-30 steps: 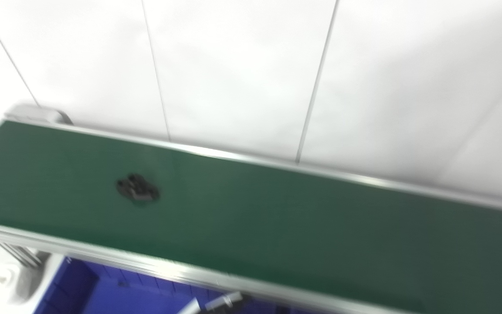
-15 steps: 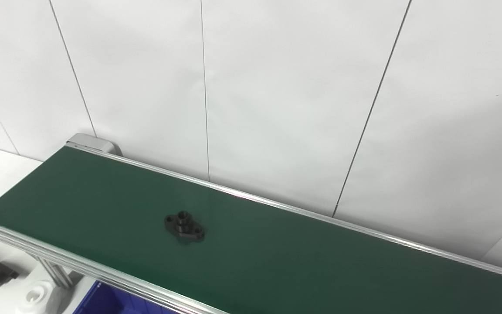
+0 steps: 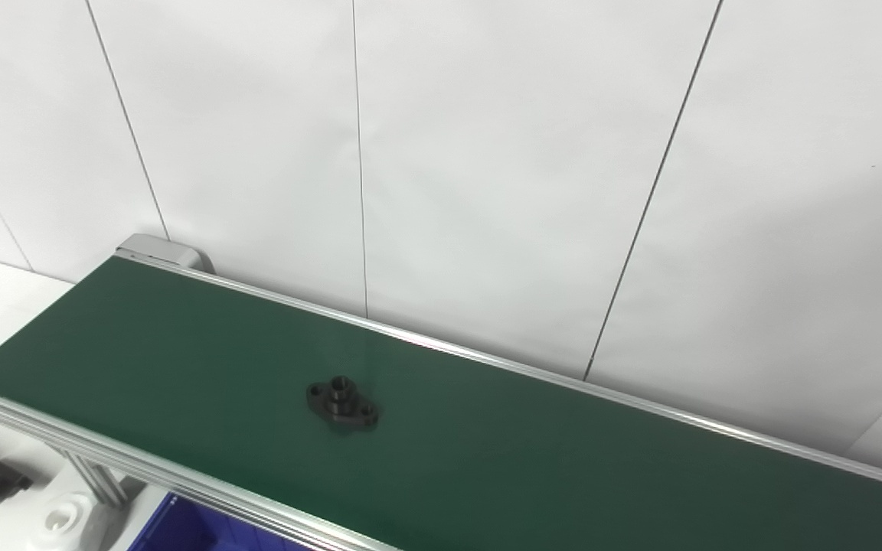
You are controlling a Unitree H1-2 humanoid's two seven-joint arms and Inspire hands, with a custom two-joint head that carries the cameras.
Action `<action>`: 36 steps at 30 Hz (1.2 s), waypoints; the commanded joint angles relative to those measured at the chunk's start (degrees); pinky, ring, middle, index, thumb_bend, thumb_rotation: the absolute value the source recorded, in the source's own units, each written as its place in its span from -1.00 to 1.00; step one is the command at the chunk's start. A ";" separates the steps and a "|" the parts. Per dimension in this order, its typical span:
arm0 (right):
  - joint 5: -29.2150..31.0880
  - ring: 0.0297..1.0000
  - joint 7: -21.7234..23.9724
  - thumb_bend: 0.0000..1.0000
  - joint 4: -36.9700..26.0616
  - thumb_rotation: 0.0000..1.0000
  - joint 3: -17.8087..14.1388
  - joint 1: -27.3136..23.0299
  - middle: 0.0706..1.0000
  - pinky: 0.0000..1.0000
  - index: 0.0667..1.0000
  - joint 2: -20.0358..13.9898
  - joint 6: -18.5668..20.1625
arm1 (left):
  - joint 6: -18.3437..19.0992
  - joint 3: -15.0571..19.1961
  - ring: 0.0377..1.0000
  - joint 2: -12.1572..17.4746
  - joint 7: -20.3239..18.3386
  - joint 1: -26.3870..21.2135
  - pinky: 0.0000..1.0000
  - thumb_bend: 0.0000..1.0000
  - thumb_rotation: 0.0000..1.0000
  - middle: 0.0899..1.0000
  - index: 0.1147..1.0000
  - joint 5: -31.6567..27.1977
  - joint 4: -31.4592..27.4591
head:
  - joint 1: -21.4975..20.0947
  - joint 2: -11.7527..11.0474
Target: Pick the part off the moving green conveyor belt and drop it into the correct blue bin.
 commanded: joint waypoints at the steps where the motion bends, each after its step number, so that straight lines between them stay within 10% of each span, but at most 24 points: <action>1: -3.01 0.43 1.24 0.93 -6.30 -0.42 -2.98 -0.10 0.66 0.02 0.91 0.73 -2.49 | -2.14 0.46 0.69 0.77 -0.37 0.01 0.56 0.85 -0.41 0.74 0.63 -0.72 -1.83 | -1.10 0.51; 7: 1.44 0.60 8.75 0.92 -13.11 -0.53 -6.00 -3.68 0.69 0.47 0.93 2.50 -0.32 | -2.14 2.06 0.72 1.67 -2.80 1.92 0.58 0.84 -0.54 0.77 0.66 -1.70 -4.67 | -4.45 2.86; 21: 0.38 0.65 22.29 0.65 -22.96 -0.20 -10.69 -13.09 0.72 0.53 0.82 9.04 13.51 | -2.13 7.86 0.83 3.77 -11.24 8.16 0.72 0.82 -0.50 0.90 0.81 -5.01 -15.75 | -11.24 19.23; 36: 0.56 0.54 32.13 0.63 -25.43 -0.31 -12.10 -24.69 0.65 0.40 0.77 9.87 26.70 | 0.94 11.91 0.93 -1.65 -15.79 7.98 0.79 0.86 -0.49 0.99 0.91 -4.40 -19.66 | -9.12 25.37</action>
